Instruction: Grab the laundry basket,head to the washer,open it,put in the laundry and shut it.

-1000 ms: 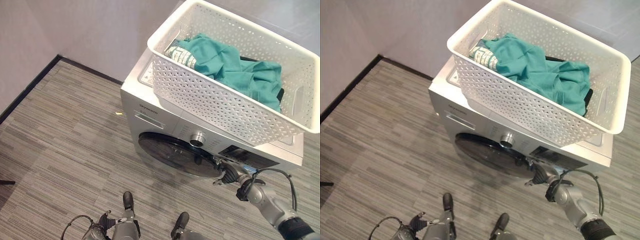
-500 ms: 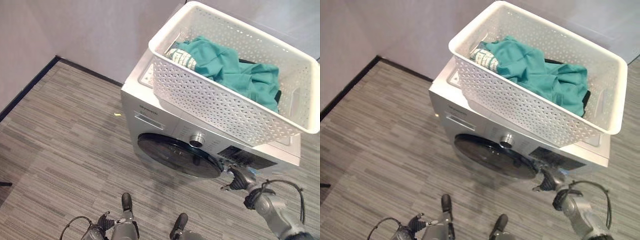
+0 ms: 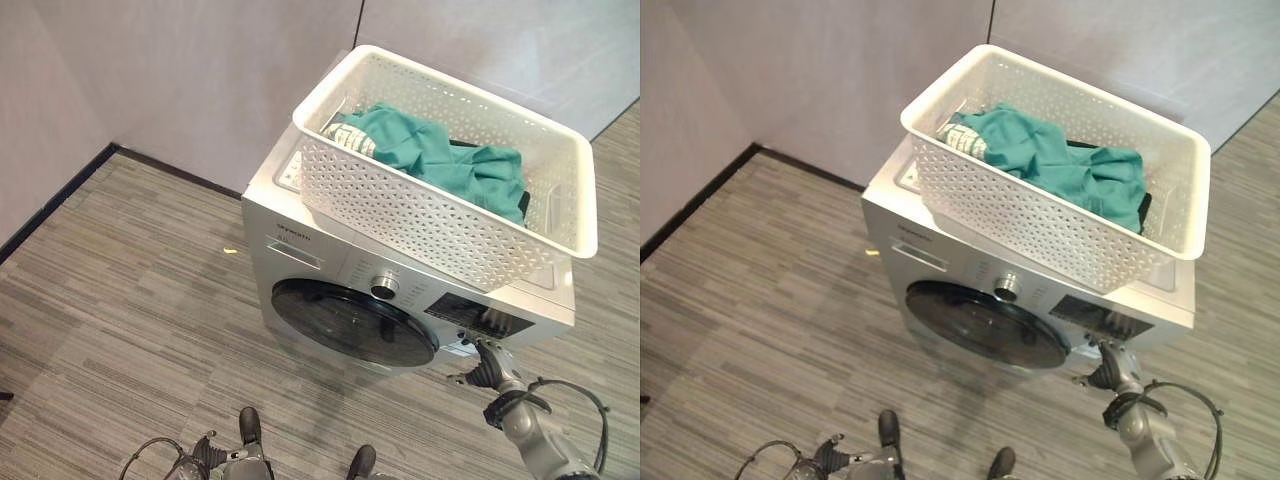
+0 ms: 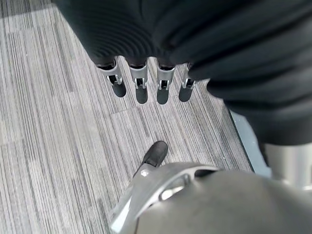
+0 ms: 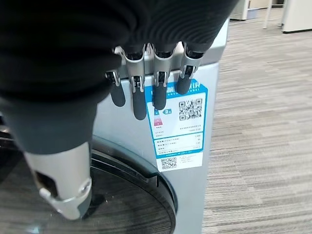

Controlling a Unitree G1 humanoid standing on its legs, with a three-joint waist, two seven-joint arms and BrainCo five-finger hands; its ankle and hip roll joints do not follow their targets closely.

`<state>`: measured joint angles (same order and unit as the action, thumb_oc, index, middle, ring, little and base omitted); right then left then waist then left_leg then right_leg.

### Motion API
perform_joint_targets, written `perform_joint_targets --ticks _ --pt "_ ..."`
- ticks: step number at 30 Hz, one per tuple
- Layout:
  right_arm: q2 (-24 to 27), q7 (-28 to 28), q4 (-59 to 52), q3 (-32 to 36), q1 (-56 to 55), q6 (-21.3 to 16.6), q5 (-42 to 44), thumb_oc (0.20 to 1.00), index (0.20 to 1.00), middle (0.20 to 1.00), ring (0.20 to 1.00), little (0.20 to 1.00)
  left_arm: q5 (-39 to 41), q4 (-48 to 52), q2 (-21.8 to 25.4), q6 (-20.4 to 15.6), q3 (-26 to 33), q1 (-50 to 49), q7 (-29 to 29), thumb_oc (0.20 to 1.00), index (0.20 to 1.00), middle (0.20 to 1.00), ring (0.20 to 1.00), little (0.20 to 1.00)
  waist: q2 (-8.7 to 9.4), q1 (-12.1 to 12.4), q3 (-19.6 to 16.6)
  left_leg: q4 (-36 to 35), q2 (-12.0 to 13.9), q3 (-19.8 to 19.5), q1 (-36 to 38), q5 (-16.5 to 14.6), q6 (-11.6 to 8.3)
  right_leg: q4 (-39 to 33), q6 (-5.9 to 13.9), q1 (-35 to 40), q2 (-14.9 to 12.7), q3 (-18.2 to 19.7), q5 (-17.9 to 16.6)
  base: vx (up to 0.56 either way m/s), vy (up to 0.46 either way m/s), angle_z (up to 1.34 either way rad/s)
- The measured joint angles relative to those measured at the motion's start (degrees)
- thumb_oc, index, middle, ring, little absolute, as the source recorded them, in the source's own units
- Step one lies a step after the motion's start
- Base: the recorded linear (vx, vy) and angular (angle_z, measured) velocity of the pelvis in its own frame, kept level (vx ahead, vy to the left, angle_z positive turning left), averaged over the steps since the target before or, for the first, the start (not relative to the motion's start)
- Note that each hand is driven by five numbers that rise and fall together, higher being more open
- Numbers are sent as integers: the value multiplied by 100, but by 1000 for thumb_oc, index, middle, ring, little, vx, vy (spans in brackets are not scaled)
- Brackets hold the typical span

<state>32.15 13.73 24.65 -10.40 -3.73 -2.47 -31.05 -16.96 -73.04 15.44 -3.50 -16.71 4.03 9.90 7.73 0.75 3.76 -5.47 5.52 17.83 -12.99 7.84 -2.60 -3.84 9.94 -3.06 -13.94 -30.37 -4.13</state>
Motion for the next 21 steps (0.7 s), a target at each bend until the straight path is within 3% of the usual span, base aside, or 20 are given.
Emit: perform_joint_targets --ticks 21 --pt "-213 82 657 -900 631 -92 180 1000 1000 1000 1000 1000 8 -3 -12 -24 -46 -8 98 1000 1000 1000 1000 1000 -17 101 -16 0 -15 -5 -43 -16 22 75 -3 -59 -22 4 -2 -3 0 0"
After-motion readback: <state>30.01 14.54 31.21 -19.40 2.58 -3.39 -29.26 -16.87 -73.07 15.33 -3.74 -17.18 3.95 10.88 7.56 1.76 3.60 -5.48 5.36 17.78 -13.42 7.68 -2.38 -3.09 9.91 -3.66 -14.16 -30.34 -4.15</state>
